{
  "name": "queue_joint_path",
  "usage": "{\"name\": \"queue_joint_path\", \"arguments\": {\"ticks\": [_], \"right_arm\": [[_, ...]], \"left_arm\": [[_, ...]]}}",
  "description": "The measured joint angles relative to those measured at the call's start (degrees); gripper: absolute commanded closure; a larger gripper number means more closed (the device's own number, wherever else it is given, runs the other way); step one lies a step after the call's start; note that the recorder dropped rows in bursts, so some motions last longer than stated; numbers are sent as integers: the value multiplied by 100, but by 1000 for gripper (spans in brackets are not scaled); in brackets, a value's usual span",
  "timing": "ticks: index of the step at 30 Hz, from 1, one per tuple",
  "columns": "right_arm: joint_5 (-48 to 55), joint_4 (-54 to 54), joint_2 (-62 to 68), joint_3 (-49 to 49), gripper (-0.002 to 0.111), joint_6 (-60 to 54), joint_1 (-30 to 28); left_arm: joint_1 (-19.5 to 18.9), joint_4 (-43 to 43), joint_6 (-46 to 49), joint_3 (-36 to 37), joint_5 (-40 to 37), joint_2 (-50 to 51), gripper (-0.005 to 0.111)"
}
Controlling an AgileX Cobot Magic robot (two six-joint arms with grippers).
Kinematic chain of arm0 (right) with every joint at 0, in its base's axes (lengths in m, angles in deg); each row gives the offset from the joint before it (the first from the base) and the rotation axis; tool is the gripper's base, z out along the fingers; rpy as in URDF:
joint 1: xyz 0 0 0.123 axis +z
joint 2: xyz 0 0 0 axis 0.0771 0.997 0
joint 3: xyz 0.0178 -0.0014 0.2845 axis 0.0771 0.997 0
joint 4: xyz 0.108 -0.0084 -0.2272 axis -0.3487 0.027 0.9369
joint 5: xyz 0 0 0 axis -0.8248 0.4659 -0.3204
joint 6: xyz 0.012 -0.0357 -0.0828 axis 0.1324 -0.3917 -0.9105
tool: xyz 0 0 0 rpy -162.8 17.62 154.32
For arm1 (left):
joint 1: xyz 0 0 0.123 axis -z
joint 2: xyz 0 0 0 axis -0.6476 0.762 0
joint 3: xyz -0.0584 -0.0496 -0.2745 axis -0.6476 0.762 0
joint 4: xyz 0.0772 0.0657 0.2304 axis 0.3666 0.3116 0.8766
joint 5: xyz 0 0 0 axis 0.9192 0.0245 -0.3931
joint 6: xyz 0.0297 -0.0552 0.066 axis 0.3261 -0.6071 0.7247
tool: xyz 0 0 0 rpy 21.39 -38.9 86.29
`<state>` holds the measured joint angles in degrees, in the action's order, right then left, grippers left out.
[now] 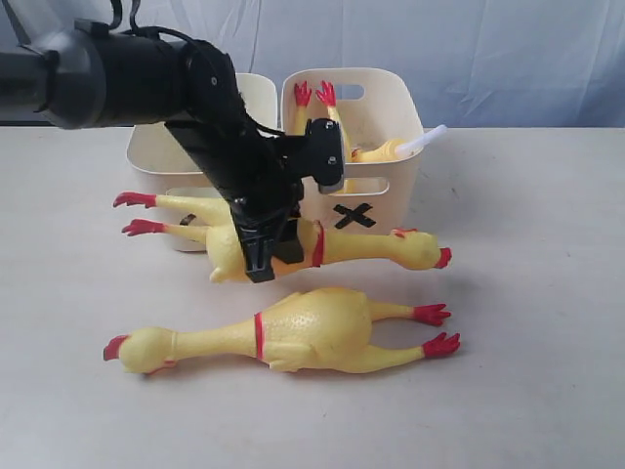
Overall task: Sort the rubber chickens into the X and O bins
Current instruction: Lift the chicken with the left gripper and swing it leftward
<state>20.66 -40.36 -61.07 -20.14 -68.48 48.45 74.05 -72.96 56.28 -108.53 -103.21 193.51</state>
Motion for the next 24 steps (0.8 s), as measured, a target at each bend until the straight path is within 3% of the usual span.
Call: {"name": "queue_joint_path", "arguments": {"ticks": [16, 24], "right_arm": [[0, 0, 0, 0, 109, 0, 0], [0, -11, 0, 0, 109, 0, 0]], "left_arm": [[0, 144, -802, 9, -161, -1033, 107], [-11, 490, -1224, 9, 131, -1592, 107]]}}
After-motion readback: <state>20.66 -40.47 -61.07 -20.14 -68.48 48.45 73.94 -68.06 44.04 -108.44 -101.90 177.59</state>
